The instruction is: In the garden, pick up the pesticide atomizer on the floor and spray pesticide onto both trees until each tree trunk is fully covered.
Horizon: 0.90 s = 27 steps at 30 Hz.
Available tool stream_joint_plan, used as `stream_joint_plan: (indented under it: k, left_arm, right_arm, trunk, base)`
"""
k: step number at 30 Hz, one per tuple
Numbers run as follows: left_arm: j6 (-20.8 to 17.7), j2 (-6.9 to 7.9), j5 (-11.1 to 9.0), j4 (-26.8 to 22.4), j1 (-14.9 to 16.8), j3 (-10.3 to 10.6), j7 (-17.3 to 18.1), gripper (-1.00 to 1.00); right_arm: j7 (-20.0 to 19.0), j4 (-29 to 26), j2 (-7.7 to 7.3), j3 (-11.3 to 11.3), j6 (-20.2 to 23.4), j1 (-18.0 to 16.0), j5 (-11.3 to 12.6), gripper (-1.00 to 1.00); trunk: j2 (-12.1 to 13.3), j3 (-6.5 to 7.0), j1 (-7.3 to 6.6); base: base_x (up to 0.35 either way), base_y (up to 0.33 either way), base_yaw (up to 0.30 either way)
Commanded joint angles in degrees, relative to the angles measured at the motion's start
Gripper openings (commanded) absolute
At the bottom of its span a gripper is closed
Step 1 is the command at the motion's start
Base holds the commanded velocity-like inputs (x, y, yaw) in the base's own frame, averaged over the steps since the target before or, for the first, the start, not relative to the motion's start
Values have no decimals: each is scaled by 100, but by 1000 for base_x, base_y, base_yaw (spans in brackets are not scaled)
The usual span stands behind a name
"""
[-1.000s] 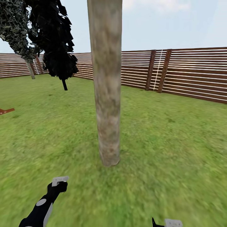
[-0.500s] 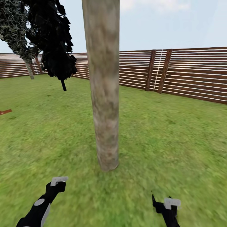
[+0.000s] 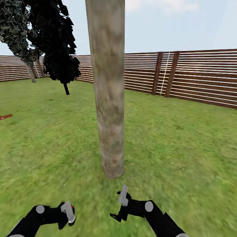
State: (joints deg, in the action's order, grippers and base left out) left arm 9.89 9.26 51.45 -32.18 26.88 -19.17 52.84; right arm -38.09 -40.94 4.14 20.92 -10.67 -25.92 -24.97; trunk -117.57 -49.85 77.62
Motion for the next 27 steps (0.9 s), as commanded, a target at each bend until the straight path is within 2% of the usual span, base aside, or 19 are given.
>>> stream_joint_plan:
  k: [1, 4, 5, 7, 9, 11, 12, 14, 17, 20, 23, 27]
  left_arm:
    - [2, 0, 112, 3, -2, -1, 17, -100]
    - [19, 18, 218, 9, -6, 0, 126, -100]
    - [21, 22, 248, 6, -7, -5, 364, -100]
    - [16, 20, 267, 2, -4, -9, 547, -100]
    - [-1, -6, 303, 1, 6, -15, 590, -100]
    - [-22, -58, 441, 1, 21, -24, 597, -100]
    - [-29, -67, 484, 1, 19, -28, 600, -100]
    - [-45, -79, 573, 1, 19, -33, 598, -100]
    - [-48, -96, 603, 1, 30, -22, 598, -100]
    - [-73, -111, 596, -2, 53, 322, 596, -100]
    - [-71, -224, 596, -7, 69, 443, 594, -100]
    - [-24, -382, 593, -3, 60, 462, 583, -100]
  right_arm:
    - [-231, -15, -5, 0, -1, -26, -18, 100]
    - [-518, -14, -29, -10, -13, -62, -53, 100]
    - [-557, -7, -39, -15, -14, -67, -58, 100]
    - [-574, -23, -49, -30, -14, -69, -55, 100]
    - [-583, -41, -58, -34, -8, -72, -59, 100]
    - [-585, -43, -71, -35, 1, -89, -67, 100]
    - [-585, -41, -84, -35, 2, -100, -70, -100]
    - [-590, -38, -154, -35, 3, -215, -69, -100]
    - [-626, -37, -187, -33, 29, -293, -75, -100]
    - [-1043, -44, -186, -16, 298, -346, -78, -100]
    - [-1164, -34, -185, -8, 364, -405, -75, -100]
    - [-1218, -4, -185, 0, 372, -413, -84, -100]
  trunk:
    - [0, 0, 0]
    - [0, 0, 0]
    - [0, 0, 0]
    - [0, 0, 0]
    - [0, 0, 0]
    - [0, 0, 0]
    - [0, 0, 0]
    - [0, 0, 0]
    - [0, 0, 0]
    - [0, 0, 0]
    - [0, 0, 0]
    - [0, 0, 0]
  base:
    - [0, 0, 0]
    - [0, 0, 0]
    - [0, 0, 0]
    - [0, 0, 0]
    - [0, 0, 0]
    - [0, 0, 0]
    - [0, 0, 0]
    - [0, 0, 0]
    - [0, 0, 0]
    - [0, 0, 0]
    - [0, 0, 0]
    - [0, 0, 0]
